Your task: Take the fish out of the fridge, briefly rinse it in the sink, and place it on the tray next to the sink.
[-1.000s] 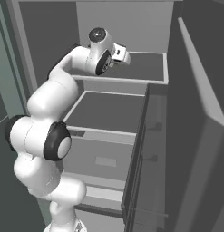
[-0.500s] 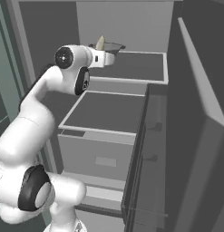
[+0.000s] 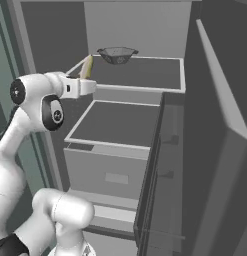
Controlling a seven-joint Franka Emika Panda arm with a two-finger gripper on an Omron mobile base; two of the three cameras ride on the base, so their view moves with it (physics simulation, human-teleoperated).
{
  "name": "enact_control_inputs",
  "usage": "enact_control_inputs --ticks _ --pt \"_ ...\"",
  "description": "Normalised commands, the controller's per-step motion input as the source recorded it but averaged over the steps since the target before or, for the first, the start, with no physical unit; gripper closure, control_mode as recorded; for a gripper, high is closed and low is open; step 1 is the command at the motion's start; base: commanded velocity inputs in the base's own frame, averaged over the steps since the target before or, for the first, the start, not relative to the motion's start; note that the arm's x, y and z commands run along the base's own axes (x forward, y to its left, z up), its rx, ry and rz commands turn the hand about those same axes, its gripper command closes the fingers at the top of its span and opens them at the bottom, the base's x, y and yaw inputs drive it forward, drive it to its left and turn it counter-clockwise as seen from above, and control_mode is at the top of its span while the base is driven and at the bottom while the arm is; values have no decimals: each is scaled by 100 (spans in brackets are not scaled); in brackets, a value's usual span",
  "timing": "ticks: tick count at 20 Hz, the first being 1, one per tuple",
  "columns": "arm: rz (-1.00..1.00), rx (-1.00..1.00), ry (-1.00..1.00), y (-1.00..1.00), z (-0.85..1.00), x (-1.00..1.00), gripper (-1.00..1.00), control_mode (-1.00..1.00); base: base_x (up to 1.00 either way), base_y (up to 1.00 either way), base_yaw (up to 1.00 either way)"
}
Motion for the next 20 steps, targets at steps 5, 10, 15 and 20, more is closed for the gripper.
enact_control_inputs --ticks 5,10,15,20 --pt "-17 0 30 41 -21 -100 100 -100 0 0 0" --pt "-17 4 49 10 -62 -100 100 -100 0 0 0" --pt "-3 13 53 -21 -89 -75 100 -100 0 0 0" --pt "0 16 7 -46 -38 -52 100 -100 0 0 0"
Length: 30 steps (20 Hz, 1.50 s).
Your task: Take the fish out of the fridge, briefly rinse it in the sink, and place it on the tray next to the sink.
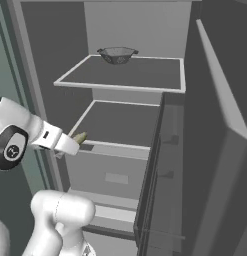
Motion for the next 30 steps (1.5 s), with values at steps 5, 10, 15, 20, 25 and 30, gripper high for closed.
enact_control_inputs --ticks 5,10,15,20,25,30 --pt "0 9 -33 -21 0 -50 100 -100 0 0 0" --pt "0 2 -11 -1 0 -8 100 -100 0 0 0" --pt "0 0 0 1 0 -6 100 100 -50 15 0" --pt "0 0 0 0 0 0 100 100 -100 41 -3" --pt "0 0 0 0 0 0 100 100 -100 47 -7" --pt "0 0 0 0 0 0 100 100 -97 50 -42"
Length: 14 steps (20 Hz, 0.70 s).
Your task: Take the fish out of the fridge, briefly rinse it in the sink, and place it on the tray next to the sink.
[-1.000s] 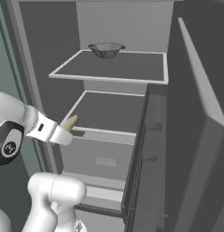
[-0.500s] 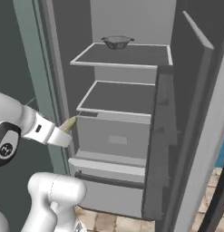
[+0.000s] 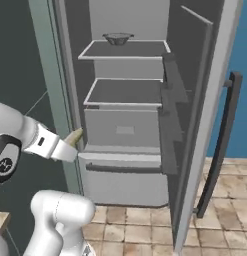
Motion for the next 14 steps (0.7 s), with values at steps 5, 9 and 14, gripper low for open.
enact_control_inputs --ticks 5,9,14 --pt "0 0 0 0 0 0 100 100 -64 36 -84" --pt "0 0 0 0 0 0 100 100 -51 25 -92" --pt "0 0 0 0 0 0 100 100 -32 19 -97"
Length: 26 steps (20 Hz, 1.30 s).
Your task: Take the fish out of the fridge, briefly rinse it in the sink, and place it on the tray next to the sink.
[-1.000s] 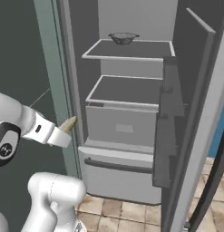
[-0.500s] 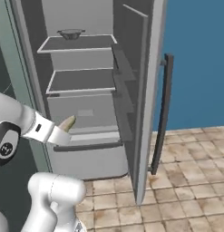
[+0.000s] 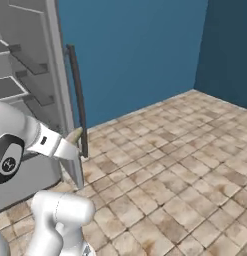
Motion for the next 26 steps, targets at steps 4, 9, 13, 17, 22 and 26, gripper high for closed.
enact_control_inputs --ticks 4,9,13,17,22,26 --pt "0 0 0 0 0 0 100 100 -10 9 -100" --pt "0 0 0 0 0 0 100 100 -6 7 -100" --pt "0 0 0 0 0 0 100 100 -1 6 -100" --pt "0 0 0 0 0 0 100 100 0 8 -100" --pt "0 0 0 0 0 0 100 100 -9 12 -100" --pt "0 0 0 0 0 0 100 100 -13 22 -98"
